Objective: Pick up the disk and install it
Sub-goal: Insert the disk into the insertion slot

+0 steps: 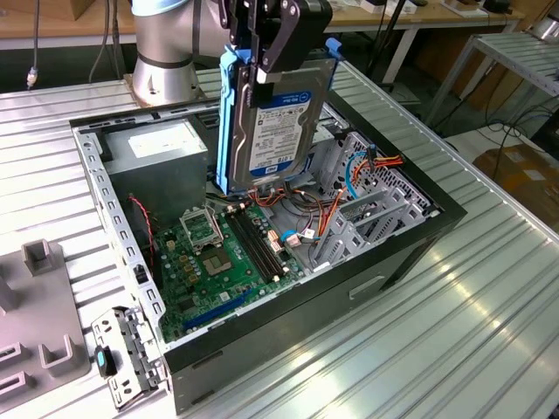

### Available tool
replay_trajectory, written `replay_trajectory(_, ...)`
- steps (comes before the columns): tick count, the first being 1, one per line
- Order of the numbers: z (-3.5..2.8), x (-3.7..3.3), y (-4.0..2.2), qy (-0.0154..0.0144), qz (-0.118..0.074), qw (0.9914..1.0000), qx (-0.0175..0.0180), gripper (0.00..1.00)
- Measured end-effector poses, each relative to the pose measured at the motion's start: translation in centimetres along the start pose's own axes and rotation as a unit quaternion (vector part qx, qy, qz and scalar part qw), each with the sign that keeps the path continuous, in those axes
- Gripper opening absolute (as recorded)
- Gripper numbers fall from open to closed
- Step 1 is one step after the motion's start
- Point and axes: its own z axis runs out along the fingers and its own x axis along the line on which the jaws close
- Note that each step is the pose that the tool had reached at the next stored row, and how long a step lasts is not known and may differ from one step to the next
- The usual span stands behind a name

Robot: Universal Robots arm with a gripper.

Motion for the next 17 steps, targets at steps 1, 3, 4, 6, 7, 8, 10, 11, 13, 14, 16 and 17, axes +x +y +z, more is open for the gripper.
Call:
replay_trajectory(1, 0.00, 0.04, -0.01, 0.0000, 0.000, 1.00000, 0.0000, 0.37)
replay_trajectory(3, 0.02, 0.18, -0.01, 0.0000, 0.000, 1.00000, 0.0000, 0.37)
replay_trajectory(4, 0.11, 0.99, -0.33, 0.0003, 0.000, 1.00000, 0.0001, 0.37)
replay_trajectory(6, 0.19, 1.11, -1.17, 0.0009, 0.000, 1.00000, 0.0001, 0.37)
replay_trajectory(7, 0.22, 1.11, -1.53, 0.0012, 0.000, 1.00000, 0.0000, 0.37)
replay_trajectory(8, 0.25, 1.11, -1.81, 0.0013, 0.000, 1.00000, 0.0001, 0.37)
replay_trajectory(10, 0.30, 1.10, -2.29, 0.0018, 0.000, 1.00000, 0.0001, 0.37)
replay_trajectory(11, 0.31, 1.09, -2.50, 0.0019, 0.000, 1.00000, 0.0001, 0.37)
replay_trajectory(13, 0.32, 1.07, -2.92, 0.0027, 0.000, 1.00000, 0.0001, 0.37)
replay_trajectory(14, 0.32, 1.07, -2.99, 0.0029, 0.000, 1.00000, 0.0001, 0.37)
replay_trajectory(16, 0.33, 1.07, -3.04, 0.0033, 0.000, 0.99999, 0.0001, 0.37)
replay_trajectory(17, 0.33, 1.07, -3.04, 0.0032, 0.000, 0.99999, 0.0002, 0.37)
